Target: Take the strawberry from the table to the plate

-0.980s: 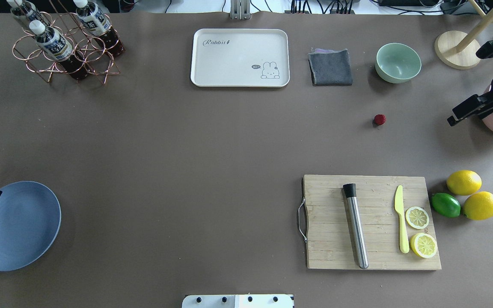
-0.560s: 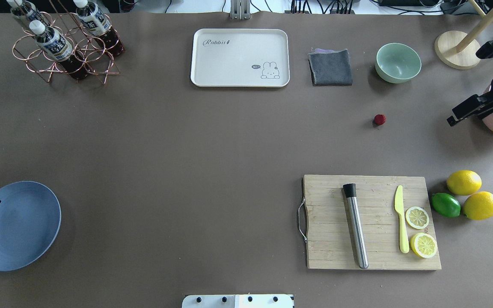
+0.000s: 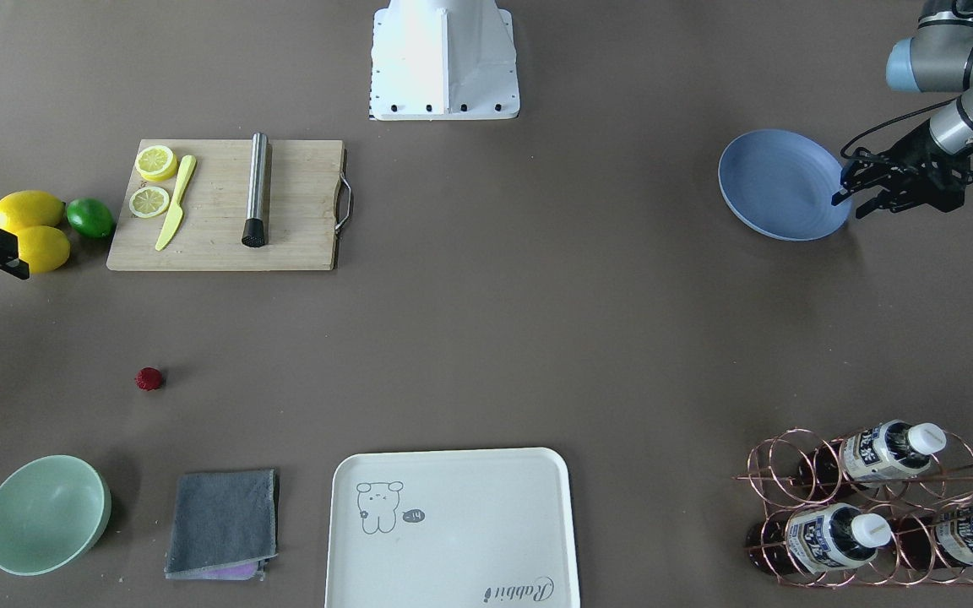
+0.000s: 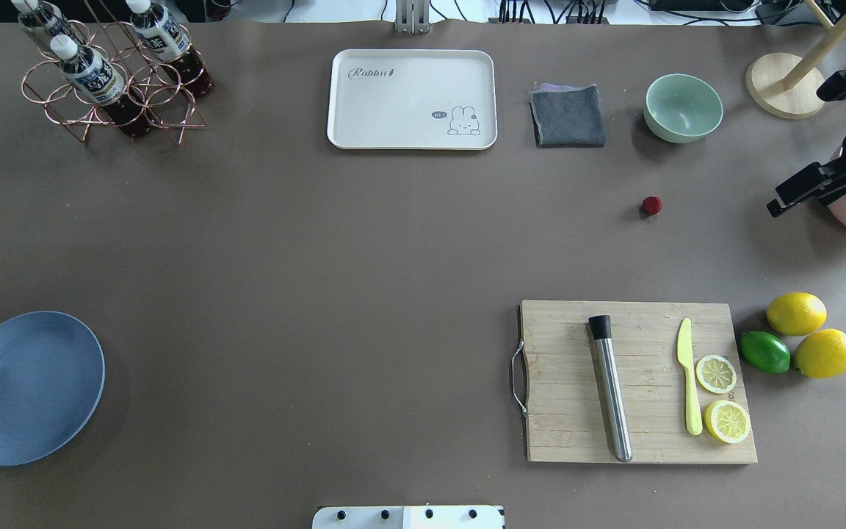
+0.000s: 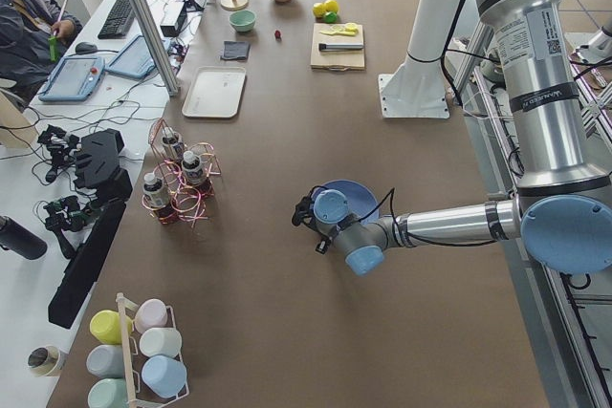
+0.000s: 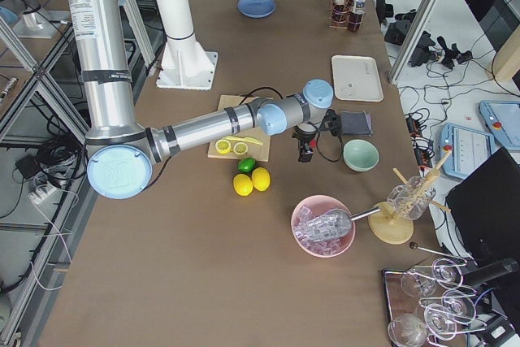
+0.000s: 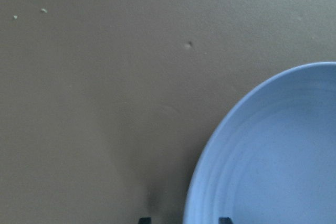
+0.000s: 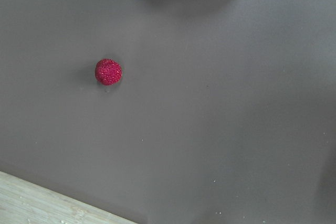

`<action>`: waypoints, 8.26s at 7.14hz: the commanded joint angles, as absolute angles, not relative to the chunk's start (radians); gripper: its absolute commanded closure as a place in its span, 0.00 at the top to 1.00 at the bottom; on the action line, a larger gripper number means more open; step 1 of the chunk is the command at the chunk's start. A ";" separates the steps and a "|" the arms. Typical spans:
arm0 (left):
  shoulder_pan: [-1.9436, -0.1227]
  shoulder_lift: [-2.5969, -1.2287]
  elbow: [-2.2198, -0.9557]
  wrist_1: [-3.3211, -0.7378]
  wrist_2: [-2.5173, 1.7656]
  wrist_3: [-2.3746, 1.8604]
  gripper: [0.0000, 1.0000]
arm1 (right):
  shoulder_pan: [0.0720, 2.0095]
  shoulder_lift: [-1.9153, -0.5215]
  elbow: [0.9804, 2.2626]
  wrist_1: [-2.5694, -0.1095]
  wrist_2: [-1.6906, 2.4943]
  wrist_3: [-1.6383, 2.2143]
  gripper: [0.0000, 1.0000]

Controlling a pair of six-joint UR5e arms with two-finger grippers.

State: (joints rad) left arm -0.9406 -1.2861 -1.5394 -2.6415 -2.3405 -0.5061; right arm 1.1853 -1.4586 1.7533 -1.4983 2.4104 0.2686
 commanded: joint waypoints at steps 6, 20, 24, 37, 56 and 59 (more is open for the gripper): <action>-0.951 -1.299 -1.588 -2.629 -2.451 -0.591 0.00 | 1.180 -1.428 1.741 -1.502 2.410 0.293 0.99; -0.677 -2.016 -1.574 -2.255 -2.169 -1.445 0.00 | 0.948 -1.107 1.328 -1.305 2.227 0.561 0.77; -0.638 -2.017 -1.578 -2.255 -2.117 -1.486 0.18 | 0.940 -1.118 1.336 -1.304 2.203 0.566 0.00; -1.026 -1.751 -1.585 -2.204 -2.339 -0.888 0.97 | 0.514 -0.677 1.330 -1.341 1.925 1.322 0.00; -1.542 -1.721 -1.634 -1.465 -2.412 0.092 0.97 | 1.592 -1.382 1.568 -1.832 2.295 -0.310 1.00; -1.539 -1.675 -1.664 -1.502 -2.293 0.092 0.97 | 1.591 -1.384 1.568 -1.830 2.290 -0.310 1.00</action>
State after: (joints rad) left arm -1.5391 -1.6945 -1.6556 -1.4860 -2.3130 0.0919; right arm 1.5904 -1.3844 1.5683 -1.8307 2.2927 -0.3091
